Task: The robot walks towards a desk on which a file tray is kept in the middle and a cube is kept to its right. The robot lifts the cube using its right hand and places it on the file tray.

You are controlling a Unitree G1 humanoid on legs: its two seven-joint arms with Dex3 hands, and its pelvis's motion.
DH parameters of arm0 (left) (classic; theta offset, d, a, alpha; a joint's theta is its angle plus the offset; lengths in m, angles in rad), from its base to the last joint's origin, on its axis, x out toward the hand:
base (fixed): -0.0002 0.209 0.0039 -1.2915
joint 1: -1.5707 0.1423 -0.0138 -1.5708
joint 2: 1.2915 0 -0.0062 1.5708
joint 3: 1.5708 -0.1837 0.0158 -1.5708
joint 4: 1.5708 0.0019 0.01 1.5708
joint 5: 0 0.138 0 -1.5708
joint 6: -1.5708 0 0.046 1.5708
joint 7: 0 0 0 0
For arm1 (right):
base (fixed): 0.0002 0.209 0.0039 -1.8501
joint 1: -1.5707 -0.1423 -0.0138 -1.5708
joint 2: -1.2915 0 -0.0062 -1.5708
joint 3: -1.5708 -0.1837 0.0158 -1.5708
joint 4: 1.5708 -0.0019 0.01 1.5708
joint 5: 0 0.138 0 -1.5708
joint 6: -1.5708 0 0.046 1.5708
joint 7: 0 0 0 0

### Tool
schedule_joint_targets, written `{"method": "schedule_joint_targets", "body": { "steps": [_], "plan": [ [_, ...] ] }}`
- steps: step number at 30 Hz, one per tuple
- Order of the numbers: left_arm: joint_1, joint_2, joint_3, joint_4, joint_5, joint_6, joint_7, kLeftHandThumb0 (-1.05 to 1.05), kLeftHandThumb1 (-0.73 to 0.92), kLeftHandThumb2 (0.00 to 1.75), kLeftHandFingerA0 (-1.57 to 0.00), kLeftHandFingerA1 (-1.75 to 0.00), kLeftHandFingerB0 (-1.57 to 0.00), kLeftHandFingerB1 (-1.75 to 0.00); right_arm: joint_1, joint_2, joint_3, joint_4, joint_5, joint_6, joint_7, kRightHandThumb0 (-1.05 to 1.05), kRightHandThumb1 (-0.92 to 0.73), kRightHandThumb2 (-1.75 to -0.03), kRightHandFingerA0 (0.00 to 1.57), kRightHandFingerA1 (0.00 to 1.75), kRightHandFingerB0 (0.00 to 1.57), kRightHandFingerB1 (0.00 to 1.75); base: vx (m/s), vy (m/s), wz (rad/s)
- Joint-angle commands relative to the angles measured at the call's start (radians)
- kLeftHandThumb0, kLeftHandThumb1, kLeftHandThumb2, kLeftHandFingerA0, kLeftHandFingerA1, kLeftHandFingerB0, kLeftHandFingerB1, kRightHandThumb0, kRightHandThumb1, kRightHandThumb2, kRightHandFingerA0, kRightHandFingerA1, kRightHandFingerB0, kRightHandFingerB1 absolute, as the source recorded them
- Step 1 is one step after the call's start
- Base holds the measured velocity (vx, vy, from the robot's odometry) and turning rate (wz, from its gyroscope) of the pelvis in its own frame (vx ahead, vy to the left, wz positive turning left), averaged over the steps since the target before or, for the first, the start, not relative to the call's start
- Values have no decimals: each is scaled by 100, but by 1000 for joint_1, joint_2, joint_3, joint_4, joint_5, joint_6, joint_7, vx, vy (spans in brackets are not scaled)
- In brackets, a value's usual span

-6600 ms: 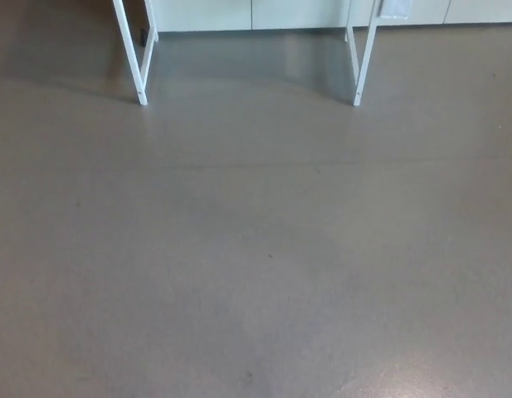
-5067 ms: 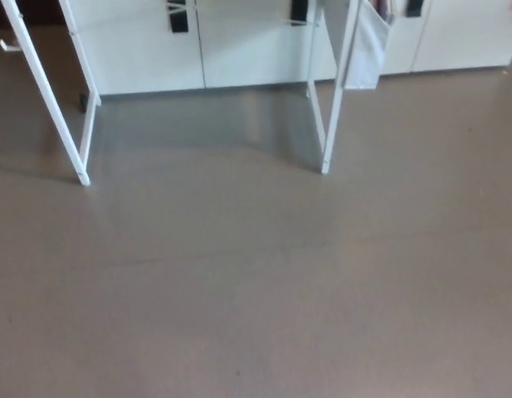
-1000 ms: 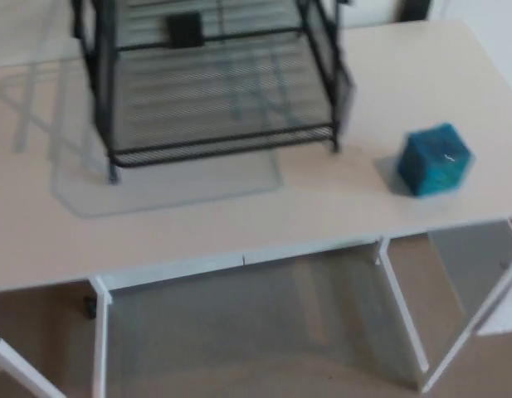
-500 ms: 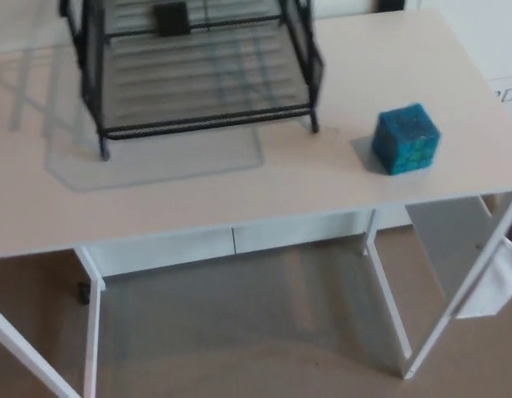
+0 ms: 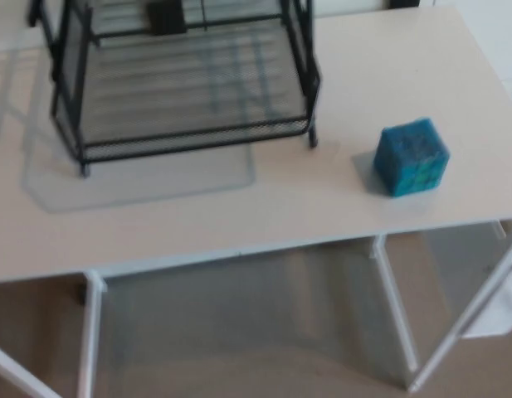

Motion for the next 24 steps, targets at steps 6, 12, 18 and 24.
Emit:
{"method": "schedule_joint_targets", "body": {
  "steps": [6,12,18,24],
  "plan": [
    [12,18,-5,-15,-4,12,9,-105,59,120,-32,-89,-3,-70,31,3,-15,-49,47,10,-4,-32,-43,-65,6,53,4,21,26,-38,0],
    [-5,27,-2,-1,-8,22,7,-105,61,119,-30,-88,-6,-72,15,0,4,-39,38,14,-21,-37,-41,-66,8,55,5,21,-13,117,-3],
    [0,29,1,-1,-10,7,7,-105,60,119,-34,-90,0,-70,-7,-8,1,-32,47,18,-25,-36,-40,-65,12,57,6,24,-46,216,6],
    [17,32,-2,-15,-7,6,2,-105,61,120,-33,-89,-2,-71,-85,-60,29,-129,6,19,-50,-53,-38,-70,9,59,3,39,9,-6,4]
  ]
}}
